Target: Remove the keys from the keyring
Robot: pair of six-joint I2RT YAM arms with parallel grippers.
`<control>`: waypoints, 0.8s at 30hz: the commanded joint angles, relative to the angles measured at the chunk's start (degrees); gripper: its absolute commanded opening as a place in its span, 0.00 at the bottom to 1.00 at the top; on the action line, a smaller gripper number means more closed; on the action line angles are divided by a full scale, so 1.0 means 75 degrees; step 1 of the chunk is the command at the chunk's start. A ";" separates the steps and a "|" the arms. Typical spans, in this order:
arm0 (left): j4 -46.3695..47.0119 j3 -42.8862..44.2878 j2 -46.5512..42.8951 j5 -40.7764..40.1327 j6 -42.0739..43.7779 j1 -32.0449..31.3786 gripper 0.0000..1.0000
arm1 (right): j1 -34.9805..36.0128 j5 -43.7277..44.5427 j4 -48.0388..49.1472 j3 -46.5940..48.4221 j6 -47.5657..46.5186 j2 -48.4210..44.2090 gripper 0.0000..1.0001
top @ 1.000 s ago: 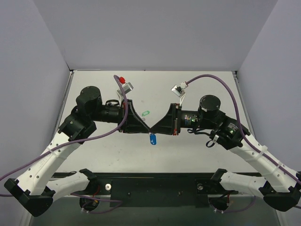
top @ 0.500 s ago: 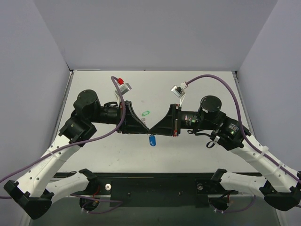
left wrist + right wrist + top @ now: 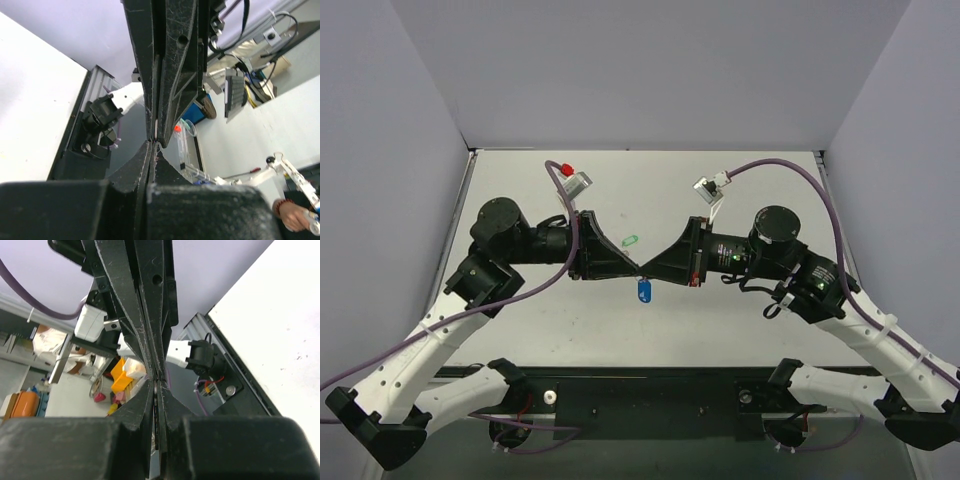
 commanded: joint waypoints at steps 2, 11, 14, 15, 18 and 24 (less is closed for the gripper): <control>0.0299 0.0096 0.0055 -0.1350 -0.0120 -0.0186 0.00 | 0.0160 0.0949 0.0881 0.0024 0.0130 0.0232 0.00; 0.0299 0.0260 -0.0120 -0.2324 -0.0413 -0.0256 0.00 | 0.0160 0.1605 0.1138 -0.0011 0.0364 0.0431 0.00; 0.0334 0.0249 -0.0237 -0.2687 -0.0542 -0.0245 0.00 | 0.0160 0.1851 0.1185 0.0024 0.0435 0.0513 0.00; 0.0357 0.0237 -0.0284 -0.2862 -0.0612 -0.0245 0.00 | 0.0149 0.1898 0.1127 0.0082 0.0435 0.0572 0.00; 0.0381 0.0225 -0.0378 -0.3214 -0.0718 -0.0245 0.00 | 0.0160 0.2214 0.0963 0.0223 0.0458 0.0689 0.00; 0.0310 0.0202 -0.0600 -0.3988 -0.0800 -0.0245 0.00 | 0.0149 0.2589 0.0951 0.0399 0.0669 0.0959 0.00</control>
